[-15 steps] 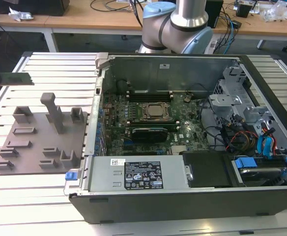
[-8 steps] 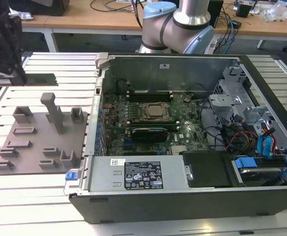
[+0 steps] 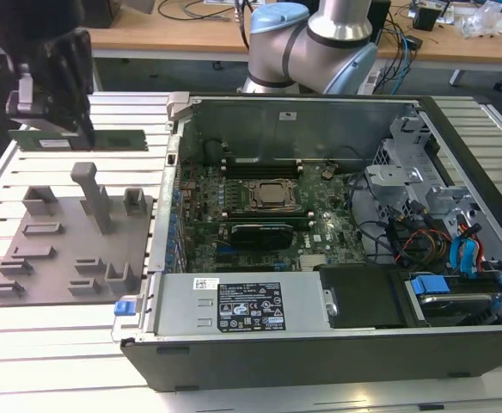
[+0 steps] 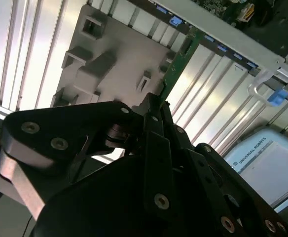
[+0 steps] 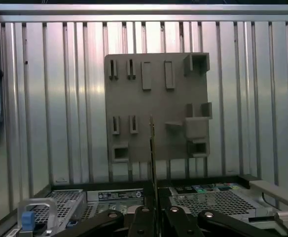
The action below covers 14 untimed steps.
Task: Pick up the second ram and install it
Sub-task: 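Pick up the second ram and move it above second insertion slot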
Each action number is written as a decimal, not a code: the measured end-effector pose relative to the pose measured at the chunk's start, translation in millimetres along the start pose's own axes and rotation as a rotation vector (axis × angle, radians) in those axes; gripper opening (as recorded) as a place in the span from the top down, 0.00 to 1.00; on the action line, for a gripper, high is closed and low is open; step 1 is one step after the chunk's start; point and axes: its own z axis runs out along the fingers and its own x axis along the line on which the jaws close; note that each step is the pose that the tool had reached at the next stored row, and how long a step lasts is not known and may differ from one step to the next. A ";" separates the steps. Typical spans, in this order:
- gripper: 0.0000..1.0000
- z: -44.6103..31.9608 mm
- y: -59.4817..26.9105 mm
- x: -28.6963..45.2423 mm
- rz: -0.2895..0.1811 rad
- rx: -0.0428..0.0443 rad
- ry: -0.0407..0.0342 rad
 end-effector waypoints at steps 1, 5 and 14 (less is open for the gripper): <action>0.86 0.0 -4.4 -0.2 0.000 -0.0004 0.0001; 0.86 0.2 -37.7 -1.4 0.000 -0.0034 0.0002; 0.86 0.8 -108.2 -4.1 0.001 -0.0110 0.0005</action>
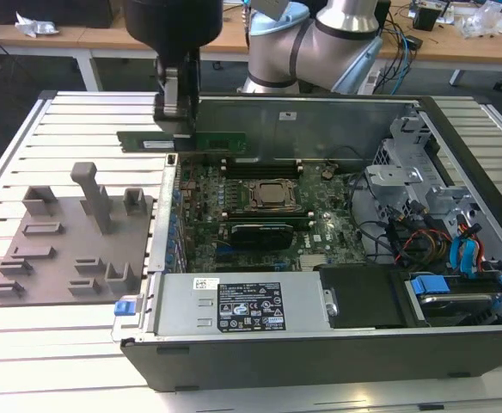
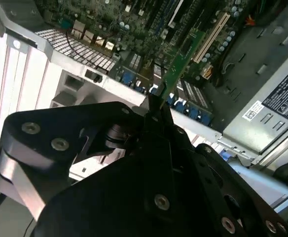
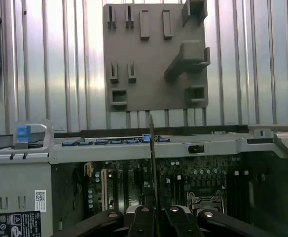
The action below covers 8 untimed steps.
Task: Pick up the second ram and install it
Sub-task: 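Pick up the second ram and move it above second insertion slot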
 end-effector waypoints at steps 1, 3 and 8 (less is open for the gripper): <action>0.86 0.1 -6.5 -0.2 0.000 -0.0008 0.0000; 0.86 0.1 -19.9 -0.8 0.000 -0.0025 0.0001; 0.86 0.4 -53.5 -2.1 0.000 -0.0070 0.0002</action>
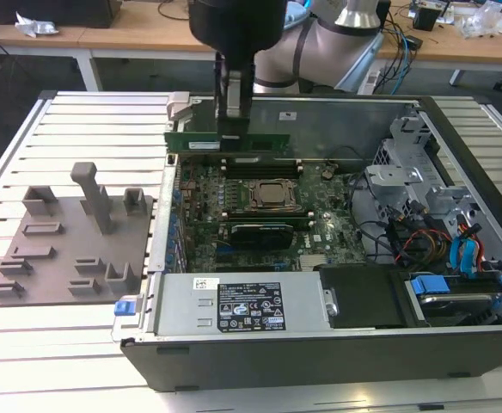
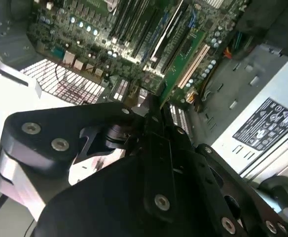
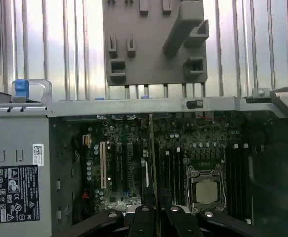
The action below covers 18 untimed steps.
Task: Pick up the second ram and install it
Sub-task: 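Pick up the second ram and move it above second insertion slot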
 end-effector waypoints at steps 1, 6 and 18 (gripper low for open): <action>0.86 0.0 -7.7 -0.3 0.000 -0.0010 0.0001; 0.86 1.6 -41.9 -2.0 0.001 -0.0066 0.0003; 0.86 24.1 -73.8 -11.2 0.007 -0.0155 -0.0554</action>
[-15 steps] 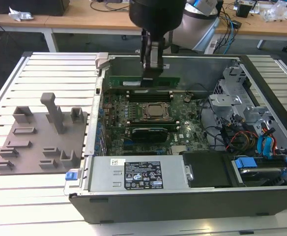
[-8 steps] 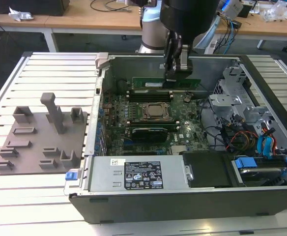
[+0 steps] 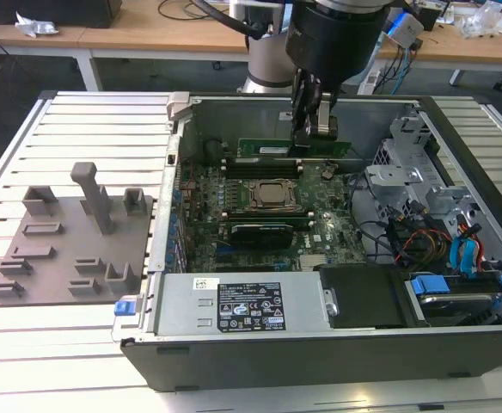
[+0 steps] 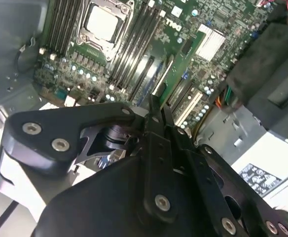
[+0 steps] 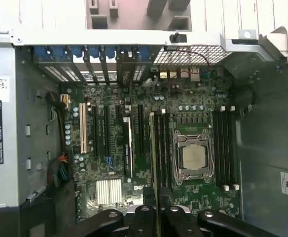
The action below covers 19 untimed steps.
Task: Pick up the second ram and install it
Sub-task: 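Pick up the second ram and move it above second insertion slot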
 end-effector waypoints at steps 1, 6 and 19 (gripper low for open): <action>0.86 2.2 -0.9 -1.1 0.000 -0.0005 0.0000; 0.86 13.4 -4.2 -4.5 0.000 -0.0021 0.0000; 0.86 47.8 -12.1 -10.9 0.001 -0.0048 0.0003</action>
